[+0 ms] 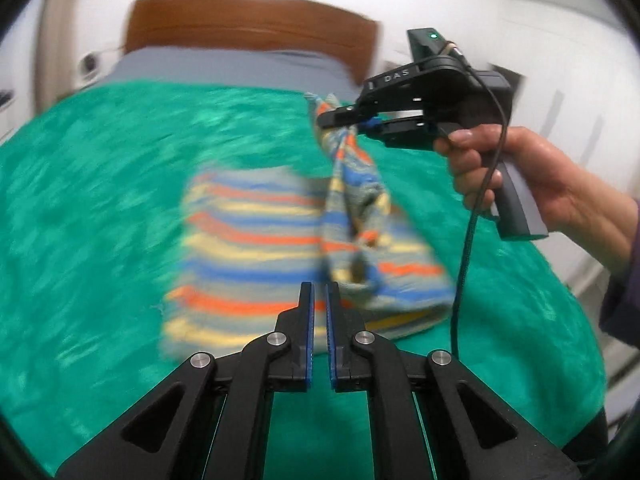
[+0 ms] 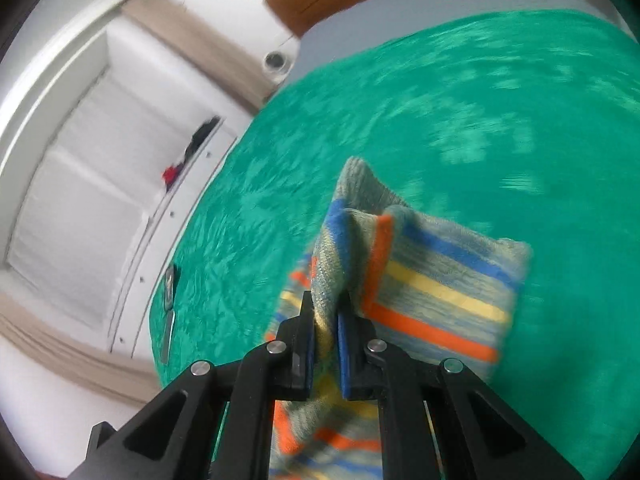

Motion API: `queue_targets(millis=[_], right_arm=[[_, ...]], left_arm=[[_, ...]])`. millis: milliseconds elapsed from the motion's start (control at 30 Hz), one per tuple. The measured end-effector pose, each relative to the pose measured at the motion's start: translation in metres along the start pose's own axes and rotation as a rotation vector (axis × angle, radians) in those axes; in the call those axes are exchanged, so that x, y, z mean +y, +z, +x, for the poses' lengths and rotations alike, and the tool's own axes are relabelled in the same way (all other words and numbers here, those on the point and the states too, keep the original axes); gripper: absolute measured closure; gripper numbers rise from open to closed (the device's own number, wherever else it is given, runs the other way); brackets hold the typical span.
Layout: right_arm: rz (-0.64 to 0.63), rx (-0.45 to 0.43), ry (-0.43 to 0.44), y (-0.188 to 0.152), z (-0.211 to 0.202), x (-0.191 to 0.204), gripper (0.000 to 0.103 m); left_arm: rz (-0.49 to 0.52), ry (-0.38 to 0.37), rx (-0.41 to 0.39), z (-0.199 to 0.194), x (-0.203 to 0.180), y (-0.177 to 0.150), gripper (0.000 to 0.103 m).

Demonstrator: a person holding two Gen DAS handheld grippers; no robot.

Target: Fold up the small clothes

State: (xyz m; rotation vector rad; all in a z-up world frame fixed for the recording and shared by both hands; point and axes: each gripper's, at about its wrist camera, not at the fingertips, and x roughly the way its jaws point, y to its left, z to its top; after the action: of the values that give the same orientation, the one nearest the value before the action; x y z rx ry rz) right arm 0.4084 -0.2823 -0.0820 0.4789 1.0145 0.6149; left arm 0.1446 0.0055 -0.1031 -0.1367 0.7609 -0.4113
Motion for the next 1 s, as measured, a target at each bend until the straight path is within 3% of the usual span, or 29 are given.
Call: queue_targets(millis=[167, 233, 267, 300, 367, 433, 500, 567, 667, 767, 800, 867, 900, 933, 1000], right_arm=[[-0.012, 0.072, 0.02, -0.008, 0.093, 0.039, 0.093], [0.015, 0.088, 0.021, -0.013, 0.117, 0.044, 0.093], [0.029, 0.09, 0.027, -0.017, 0.124, 0.044, 0.093], [0.042, 0.086, 0.03, -0.02, 0.129, 0.044, 0.093], [0.035, 0.084, 0.042, -0.021, 0.125, 0.043, 0.093], [0.014, 0.079, 0.049, -0.019, 0.114, 0.045, 0.093], [0.01, 0.08, 0.074, -0.015, 0.101, 0.043, 0.093], [0.0, 0.074, 0.079, -0.01, 0.092, 0.045, 0.093], [0.01, 0.066, 0.087, -0.003, 0.085, 0.046, 0.093], [0.03, 0.043, 0.073, 0.0, 0.088, 0.042, 0.092], [0.033, 0.034, 0.065, -0.001, 0.089, 0.041, 0.087], [0.038, 0.028, 0.008, -0.005, 0.1, 0.04, 0.057], [0.041, 0.052, -0.024, -0.008, 0.109, 0.04, 0.031], [0.04, 0.062, -0.043, -0.012, 0.113, 0.04, 0.03], [0.024, 0.076, -0.039, -0.02, 0.112, 0.041, 0.03]], left_arm=[[-0.087, 0.072, 0.044, -0.005, 0.049, -0.016, 0.098], [-0.1, 0.035, 0.039, -0.009, 0.055, -0.017, 0.076], [-0.101, -0.016, 0.023, -0.011, 0.057, -0.015, 0.048], [-0.093, -0.04, 0.003, -0.014, 0.054, -0.014, 0.025], [-0.04, -0.057, -0.032, -0.013, 0.048, -0.011, 0.019], [-0.008, -0.079, -0.009, 0.0, 0.045, -0.003, 0.023], [0.017, -0.1, 0.025, 0.017, 0.04, 0.004, 0.048], [0.035, -0.099, 0.061, 0.035, 0.037, 0.009, 0.06], [0.015, -0.085, 0.115, 0.053, 0.041, 0.017, 0.099], [-0.088, -0.073, 0.092, 0.044, 0.069, 0.024, 0.1], [-0.114, -0.072, 0.09, 0.039, 0.076, 0.024, 0.1], [-0.16, -0.063, 0.118, 0.037, 0.094, 0.022, 0.099], [-0.169, -0.052, 0.142, 0.04, 0.1, 0.02, 0.097], [-0.177, -0.033, 0.162, 0.036, 0.102, 0.014, 0.094], [-0.19, -0.025, 0.174, 0.029, 0.109, 0.01, 0.074]])
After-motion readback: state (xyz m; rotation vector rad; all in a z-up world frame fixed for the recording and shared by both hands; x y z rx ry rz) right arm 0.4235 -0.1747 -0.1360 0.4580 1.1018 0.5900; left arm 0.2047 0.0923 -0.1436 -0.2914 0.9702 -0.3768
